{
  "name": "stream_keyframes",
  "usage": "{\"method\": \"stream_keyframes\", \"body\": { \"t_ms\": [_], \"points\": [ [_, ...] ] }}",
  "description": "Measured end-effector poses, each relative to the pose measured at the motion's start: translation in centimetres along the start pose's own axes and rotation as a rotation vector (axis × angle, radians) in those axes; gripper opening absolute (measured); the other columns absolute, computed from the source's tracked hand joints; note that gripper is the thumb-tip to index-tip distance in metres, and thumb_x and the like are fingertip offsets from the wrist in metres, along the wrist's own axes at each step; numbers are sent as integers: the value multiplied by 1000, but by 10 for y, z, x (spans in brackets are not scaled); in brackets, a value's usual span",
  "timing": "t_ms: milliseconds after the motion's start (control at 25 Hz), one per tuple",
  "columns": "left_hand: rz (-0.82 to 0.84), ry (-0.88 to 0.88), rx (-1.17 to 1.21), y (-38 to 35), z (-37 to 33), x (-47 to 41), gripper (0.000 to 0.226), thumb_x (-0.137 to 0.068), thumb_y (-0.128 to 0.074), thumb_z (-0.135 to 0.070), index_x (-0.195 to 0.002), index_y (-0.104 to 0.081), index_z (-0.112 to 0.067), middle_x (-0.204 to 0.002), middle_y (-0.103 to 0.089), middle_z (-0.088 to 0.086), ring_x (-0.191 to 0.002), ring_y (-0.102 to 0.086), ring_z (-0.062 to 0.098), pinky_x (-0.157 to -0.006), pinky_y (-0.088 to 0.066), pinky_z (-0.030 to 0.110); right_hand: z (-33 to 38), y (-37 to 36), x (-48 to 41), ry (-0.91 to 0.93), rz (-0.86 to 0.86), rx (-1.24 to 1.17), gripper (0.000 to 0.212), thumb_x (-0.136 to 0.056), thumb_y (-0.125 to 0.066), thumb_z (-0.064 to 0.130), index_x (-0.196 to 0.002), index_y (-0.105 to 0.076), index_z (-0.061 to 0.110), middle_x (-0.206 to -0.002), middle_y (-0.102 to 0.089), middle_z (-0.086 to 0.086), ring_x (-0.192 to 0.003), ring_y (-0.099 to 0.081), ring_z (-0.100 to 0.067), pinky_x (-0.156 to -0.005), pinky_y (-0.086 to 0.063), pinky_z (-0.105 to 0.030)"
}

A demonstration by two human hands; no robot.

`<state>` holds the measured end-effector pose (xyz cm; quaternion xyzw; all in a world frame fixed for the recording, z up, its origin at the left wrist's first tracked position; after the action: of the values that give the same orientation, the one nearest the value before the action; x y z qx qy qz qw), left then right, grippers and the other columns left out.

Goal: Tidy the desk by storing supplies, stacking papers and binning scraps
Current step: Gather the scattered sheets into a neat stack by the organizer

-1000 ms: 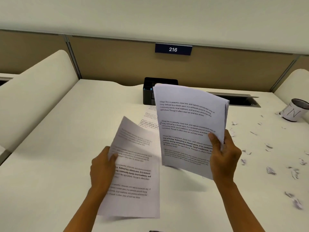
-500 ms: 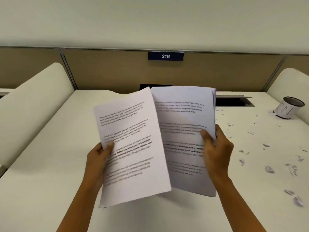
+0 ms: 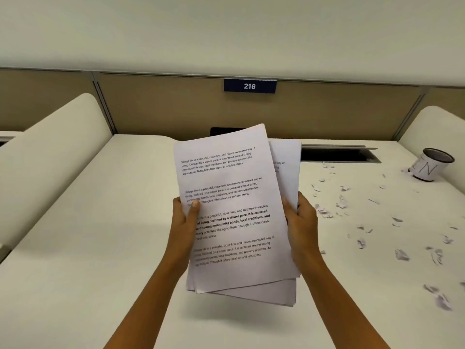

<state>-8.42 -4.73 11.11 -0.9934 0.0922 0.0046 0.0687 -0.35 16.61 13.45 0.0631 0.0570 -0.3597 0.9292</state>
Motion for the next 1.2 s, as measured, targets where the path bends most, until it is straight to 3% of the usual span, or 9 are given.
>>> {"method": "stream_keyframes", "body": {
  "t_ms": [120,200,320,520,680,800,880,1000,1200],
  "points": [
    [3,-21,-51,-2,-1,1,39,-91,-53,-32,-126,-36,-23,-113,-61,-8,-93,-67,10,-66,-56,22,3,-6,6,23,17,-60,20,-98,-41,31,-90,-55,20,-84,-66,10,-76,-64,-8,-70,-56,-29],
    [-23,-82,-107,-2,-7,1,41,-89,-58,-29,-125,-39,-23,-114,-60,-9,-97,-65,11,-67,-56,21,9,-10,10,67,83,-89,23,-93,-37,39,-96,-54,23,-85,-66,16,-76,-65,-3,-66,-54,-21],
    [-103,-216,-163,-4,-24,2,38,-89,-58,-22,-123,-42,-15,-111,-59,-7,-94,-63,4,-66,-54,15,18,-16,10,155,167,-69,20,-91,-40,33,-110,-46,30,-102,-60,18,-87,-65,2,-66,-57,-21],
    [-172,-412,-176,-9,-52,7,29,-90,-58,-13,-110,-37,-17,-99,-55,-15,-82,-61,-8,-60,-52,13,19,-22,4,244,200,-113,27,-93,-44,24,-115,-43,41,-103,-60,24,-95,-64,-11,-70,-59,-29],
    [-137,-450,-96,-6,-47,10,17,-90,-40,-35,-105,-38,-25,-85,-57,-26,-79,-64,3,-59,-53,18,7,-26,7,213,235,-182,31,-89,-49,19,-115,-46,35,-107,-62,10,-101,-63,-22,-77,-58,-42],
    [-103,-445,-35,-6,-41,10,37,-84,-38,-59,-106,-39,-28,-84,-58,-26,-80,-63,4,-61,-52,17,-4,-24,9,147,223,-143,49,-82,-57,23,-129,-43,15,-110,-62,0,-102,-63,-20,-78,-58,-39],
    [-97,-435,-30,-7,-38,12,40,-81,-41,-69,-110,-41,-42,-89,-59,-26,-85,-64,6,-64,-55,21,-12,-22,10,113,210,-129,59,-82,-58,27,-134,-39,10,-113,-61,-2,-102,-63,-19,-78,-58,-35],
    [-99,-408,-25,-11,-27,14,21,-88,-43,-49,-109,-41,-47,-93,-61,-27,-90,-64,7,-68,-56,30,-20,-24,13,78,203,-123,49,-89,-58,19,-133,-41,7,-112,-61,-7,-103,-62,-21,-80,-58,-35],
    [-129,-430,-30,-10,-30,18,28,-90,-40,-32,-108,-45,-53,-97,-62,-27,-93,-64,9,-67,-57,25,-22,-27,17,47,178,-169,34,-91,-51,15,-125,-49,7,-106,-64,-5,-98,-63,-20,-74,-58,-28]
  ]
}}
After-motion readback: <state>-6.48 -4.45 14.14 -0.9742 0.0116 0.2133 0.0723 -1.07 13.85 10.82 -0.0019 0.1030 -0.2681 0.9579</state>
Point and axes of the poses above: each hand's wrist, its own x-axis away from the middle knuckle, its own y-axis out of the back of the hand, z = x × y, the point moved 4 cm from there along -x, towards the middle knuckle
